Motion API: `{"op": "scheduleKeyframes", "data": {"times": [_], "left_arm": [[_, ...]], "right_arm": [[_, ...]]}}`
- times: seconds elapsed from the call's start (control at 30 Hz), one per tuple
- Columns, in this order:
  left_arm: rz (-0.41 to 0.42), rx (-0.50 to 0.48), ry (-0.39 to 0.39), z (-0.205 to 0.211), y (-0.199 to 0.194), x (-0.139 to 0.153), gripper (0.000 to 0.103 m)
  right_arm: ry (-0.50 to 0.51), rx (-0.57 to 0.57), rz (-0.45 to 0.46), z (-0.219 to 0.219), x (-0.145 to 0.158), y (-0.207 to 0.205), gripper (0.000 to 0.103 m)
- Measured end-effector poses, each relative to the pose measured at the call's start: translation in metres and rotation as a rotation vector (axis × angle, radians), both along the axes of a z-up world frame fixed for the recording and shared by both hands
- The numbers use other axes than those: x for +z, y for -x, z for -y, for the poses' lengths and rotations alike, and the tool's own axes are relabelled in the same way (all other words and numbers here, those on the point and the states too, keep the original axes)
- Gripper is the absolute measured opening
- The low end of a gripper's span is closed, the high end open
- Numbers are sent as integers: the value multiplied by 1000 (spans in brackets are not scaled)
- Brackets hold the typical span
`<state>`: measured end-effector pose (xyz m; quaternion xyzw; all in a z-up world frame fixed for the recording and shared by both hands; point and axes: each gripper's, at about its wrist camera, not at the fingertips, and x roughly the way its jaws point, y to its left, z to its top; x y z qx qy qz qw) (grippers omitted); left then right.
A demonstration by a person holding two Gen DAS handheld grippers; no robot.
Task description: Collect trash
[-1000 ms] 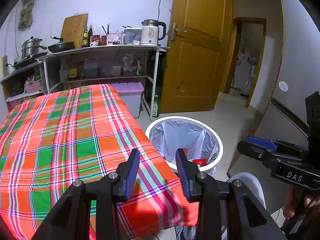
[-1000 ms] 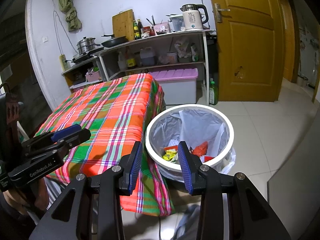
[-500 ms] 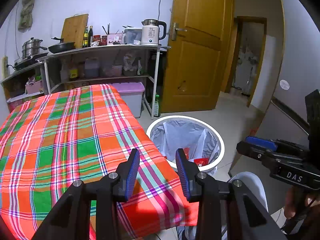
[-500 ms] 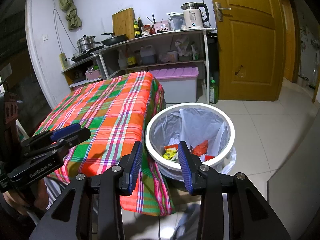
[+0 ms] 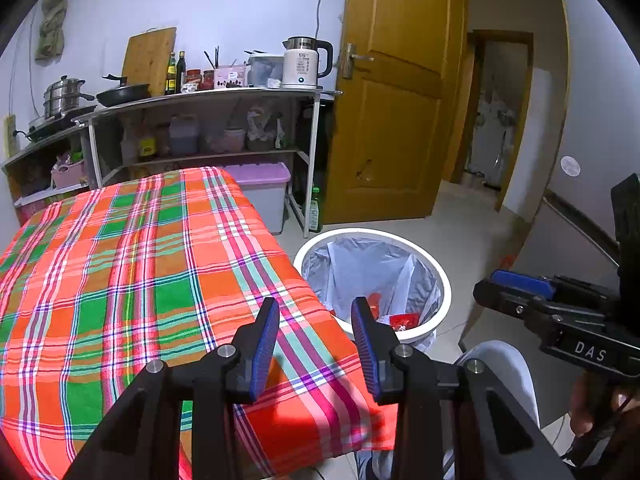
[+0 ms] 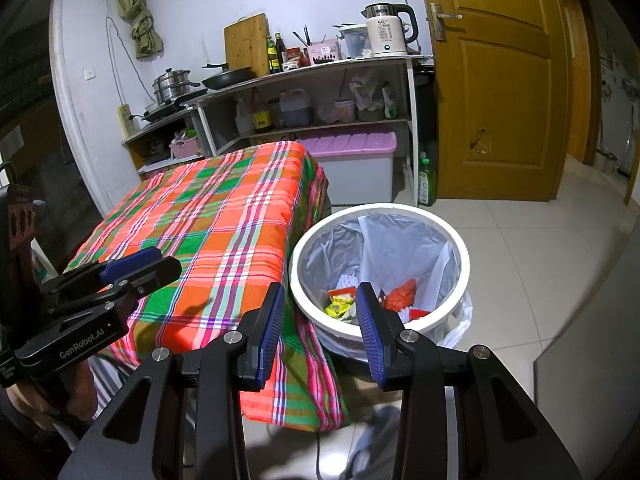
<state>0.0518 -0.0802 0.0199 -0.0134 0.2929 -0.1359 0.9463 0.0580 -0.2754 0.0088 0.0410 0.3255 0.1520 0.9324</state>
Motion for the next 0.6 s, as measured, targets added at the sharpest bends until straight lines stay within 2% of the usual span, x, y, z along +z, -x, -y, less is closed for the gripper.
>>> {"op": "scheduleKeyframes", "data": {"times": [0.6], "left_arm": [[-11,7,-22,0,-3,-4,37]], "right_arm": [[3,1,-6,0,-3,-1,38]]}}
